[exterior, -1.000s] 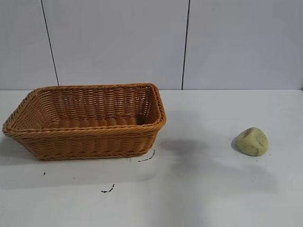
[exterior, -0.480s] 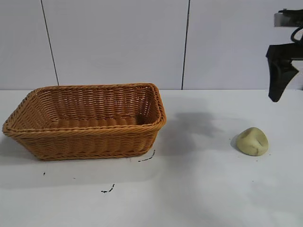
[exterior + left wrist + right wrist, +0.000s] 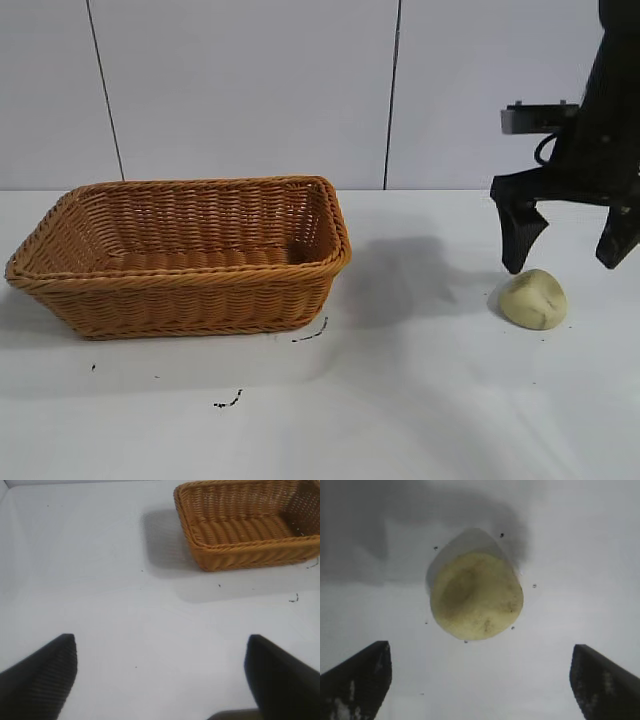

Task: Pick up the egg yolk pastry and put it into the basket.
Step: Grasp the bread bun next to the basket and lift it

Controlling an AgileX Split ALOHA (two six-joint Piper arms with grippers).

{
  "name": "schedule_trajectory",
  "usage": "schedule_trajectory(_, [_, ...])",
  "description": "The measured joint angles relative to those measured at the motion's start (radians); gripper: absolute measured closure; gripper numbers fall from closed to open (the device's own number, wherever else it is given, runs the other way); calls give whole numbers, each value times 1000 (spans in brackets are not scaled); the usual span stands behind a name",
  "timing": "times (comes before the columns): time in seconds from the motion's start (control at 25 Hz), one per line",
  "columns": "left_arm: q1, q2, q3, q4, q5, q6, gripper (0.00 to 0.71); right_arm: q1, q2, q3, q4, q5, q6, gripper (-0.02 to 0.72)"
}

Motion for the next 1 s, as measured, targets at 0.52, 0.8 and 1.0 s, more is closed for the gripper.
schedule_trajectory(0.52, [0,0,0,0,0,0,17,0,98,-1,8,-75,17,186])
schedule_trajectory(0.8, [0,0,0,0,0,0,17,0,55,-7,0,-68,18,504])
schedule_trajectory(1.0, [0,0,0,0,0,0,17,0,-32,-84,0,43,18,517])
